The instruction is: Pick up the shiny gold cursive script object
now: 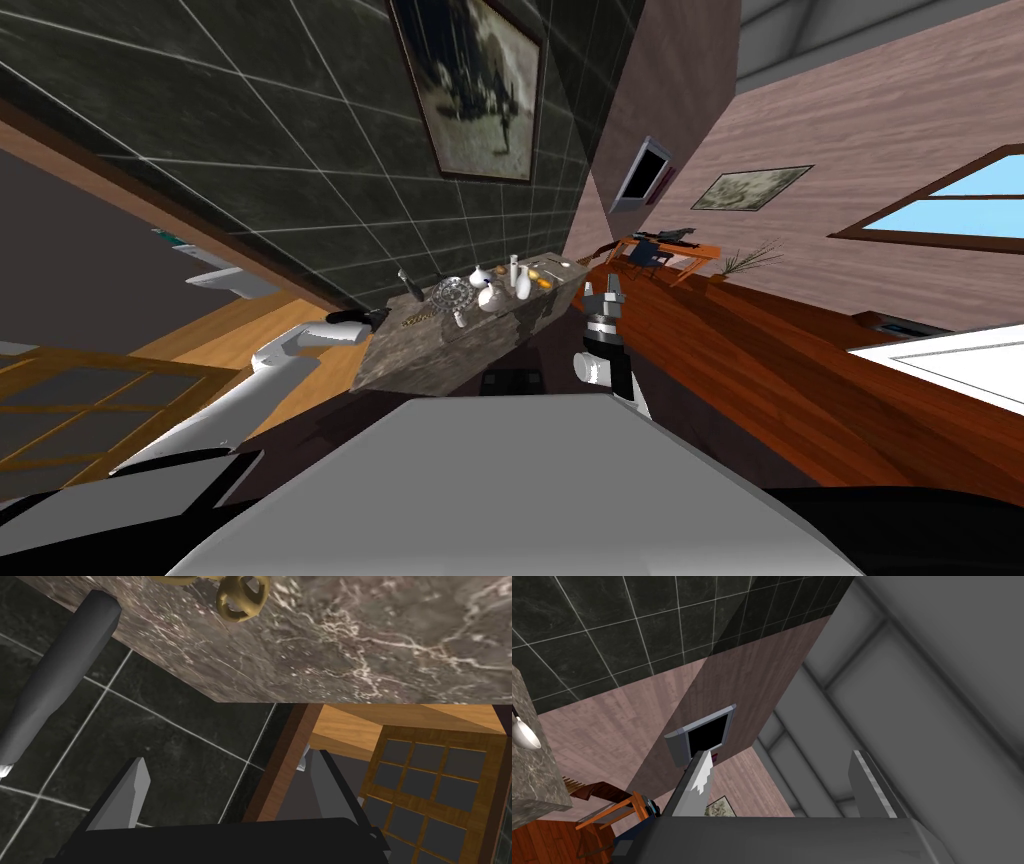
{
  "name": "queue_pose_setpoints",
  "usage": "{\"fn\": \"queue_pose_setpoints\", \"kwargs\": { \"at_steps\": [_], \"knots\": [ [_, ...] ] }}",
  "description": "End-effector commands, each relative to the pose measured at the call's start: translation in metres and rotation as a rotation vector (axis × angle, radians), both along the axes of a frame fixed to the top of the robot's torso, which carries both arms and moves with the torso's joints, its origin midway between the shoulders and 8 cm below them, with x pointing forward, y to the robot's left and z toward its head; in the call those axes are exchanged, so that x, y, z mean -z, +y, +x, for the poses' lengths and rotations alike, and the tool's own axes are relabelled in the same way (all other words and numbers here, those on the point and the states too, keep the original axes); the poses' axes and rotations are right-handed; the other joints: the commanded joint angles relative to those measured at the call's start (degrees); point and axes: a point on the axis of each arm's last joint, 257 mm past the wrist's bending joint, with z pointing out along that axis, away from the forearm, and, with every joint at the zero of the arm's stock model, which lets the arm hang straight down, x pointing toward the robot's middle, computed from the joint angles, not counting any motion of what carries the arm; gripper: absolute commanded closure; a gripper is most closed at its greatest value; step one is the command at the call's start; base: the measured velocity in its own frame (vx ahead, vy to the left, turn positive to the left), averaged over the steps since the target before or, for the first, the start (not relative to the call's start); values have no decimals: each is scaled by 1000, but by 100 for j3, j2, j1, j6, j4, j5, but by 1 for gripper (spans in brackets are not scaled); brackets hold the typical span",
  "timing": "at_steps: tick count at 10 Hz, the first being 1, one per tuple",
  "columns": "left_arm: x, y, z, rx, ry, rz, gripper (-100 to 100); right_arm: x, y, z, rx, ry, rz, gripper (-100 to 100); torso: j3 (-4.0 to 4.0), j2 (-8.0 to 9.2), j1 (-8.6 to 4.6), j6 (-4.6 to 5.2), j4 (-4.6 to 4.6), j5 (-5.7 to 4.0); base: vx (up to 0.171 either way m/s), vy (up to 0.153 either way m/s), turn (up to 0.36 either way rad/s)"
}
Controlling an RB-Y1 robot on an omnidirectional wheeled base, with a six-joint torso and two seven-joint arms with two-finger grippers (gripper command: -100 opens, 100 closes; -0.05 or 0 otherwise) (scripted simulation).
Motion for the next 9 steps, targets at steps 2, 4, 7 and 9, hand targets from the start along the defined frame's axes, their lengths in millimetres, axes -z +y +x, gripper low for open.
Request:
{"fn": "queue_pose_setpoints", "kwargs": {
  "at_steps": [2, 4, 7, 9],
  "knots": [
    [5, 29, -27, -98, 65, -31, -100, 0, 0, 0, 0, 0, 0, 0, 0, 0, -2, 4, 0, -1, 3, -7, -126],
    [6, 45, -45, -170, 107, -64, -100, 0, 0, 0, 0, 0, 0, 0, 0, -1, -2, 5, 0, -1, 4, -6, -145],
    [8, 59, -63, -239, 144, -103, -100, 0, 0, 0, 0, 0, 0, 0, 0, -1, -2, 5, 0, -1, 3, -5, -90],
    [11, 70, -82, -310, 179, -148, -100, 0, 0, 0, 0, 0, 0, 0, -1, -2, -2, 5, 0, -1, 7, -6, -144]
  ]
}}
